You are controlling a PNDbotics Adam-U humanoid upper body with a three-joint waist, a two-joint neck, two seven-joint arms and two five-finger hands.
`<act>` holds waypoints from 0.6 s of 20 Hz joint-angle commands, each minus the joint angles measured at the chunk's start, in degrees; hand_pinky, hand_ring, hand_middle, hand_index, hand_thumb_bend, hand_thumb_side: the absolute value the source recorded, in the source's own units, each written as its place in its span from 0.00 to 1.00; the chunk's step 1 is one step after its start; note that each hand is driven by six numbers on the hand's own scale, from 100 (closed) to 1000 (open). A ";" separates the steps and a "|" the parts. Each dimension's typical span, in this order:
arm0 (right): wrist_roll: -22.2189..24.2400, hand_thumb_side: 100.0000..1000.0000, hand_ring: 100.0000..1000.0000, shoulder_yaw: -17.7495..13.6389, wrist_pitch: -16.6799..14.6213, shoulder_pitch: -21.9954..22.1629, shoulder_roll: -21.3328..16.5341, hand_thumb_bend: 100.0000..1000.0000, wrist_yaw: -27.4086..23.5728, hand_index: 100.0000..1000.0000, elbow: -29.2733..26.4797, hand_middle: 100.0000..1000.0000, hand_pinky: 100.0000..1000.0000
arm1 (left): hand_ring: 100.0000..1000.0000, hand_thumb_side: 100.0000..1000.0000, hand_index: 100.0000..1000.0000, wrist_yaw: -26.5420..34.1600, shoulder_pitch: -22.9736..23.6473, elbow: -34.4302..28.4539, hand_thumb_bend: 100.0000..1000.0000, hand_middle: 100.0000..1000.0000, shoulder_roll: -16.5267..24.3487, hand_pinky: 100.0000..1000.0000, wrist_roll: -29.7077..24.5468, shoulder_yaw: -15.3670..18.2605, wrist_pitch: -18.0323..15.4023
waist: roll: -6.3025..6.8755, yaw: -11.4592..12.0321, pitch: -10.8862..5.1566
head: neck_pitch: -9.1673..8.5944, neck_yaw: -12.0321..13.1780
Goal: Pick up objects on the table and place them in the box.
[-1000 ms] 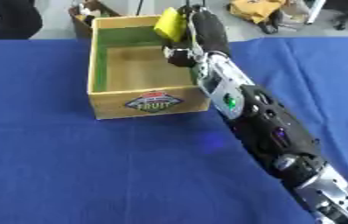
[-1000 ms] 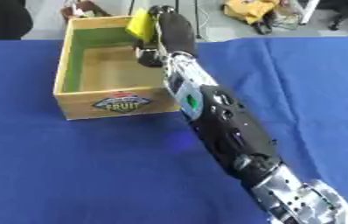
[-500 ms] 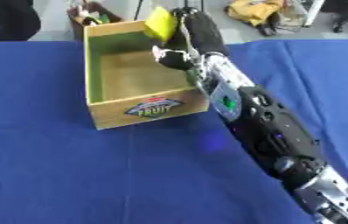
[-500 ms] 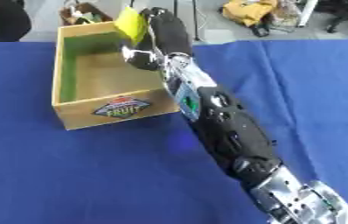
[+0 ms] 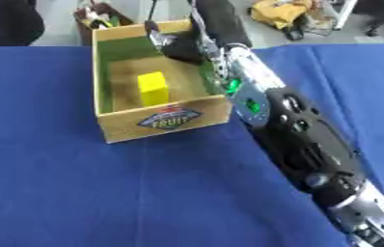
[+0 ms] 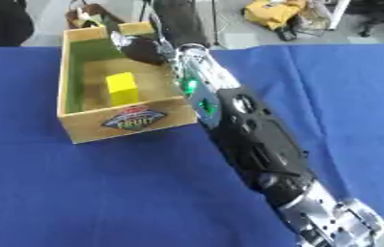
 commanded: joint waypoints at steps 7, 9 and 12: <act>-0.68 0.51 0.79 -1.33 6.28 9.18 -10.23 0.01 -15.49 0.84 -31.75 0.71 0.75 | 0.40 0.83 0.66 -0.42 1.07 -1.04 0.00 0.38 1.46 0.23 0.92 1.00 0.53 | 0.68 -3.72 -4.25 | 1.88 5.72; 1.40 0.53 0.79 -1.83 7.84 13.19 -12.54 0.00 -17.60 0.84 -38.82 0.71 0.75 | 0.40 0.83 0.66 -0.39 1.32 -1.04 0.00 0.38 1.52 0.24 1.02 1.06 0.57 | 0.79 -4.62 -4.91 | 2.53 6.99; 4.71 0.52 0.77 -2.48 7.57 18.78 -15.18 0.00 -20.19 0.85 -44.19 0.71 0.75 | 0.40 0.83 0.66 -0.46 1.85 -1.04 0.00 0.38 1.52 0.24 1.19 1.28 0.68 | 1.10 -5.90 -5.94 | 3.57 8.53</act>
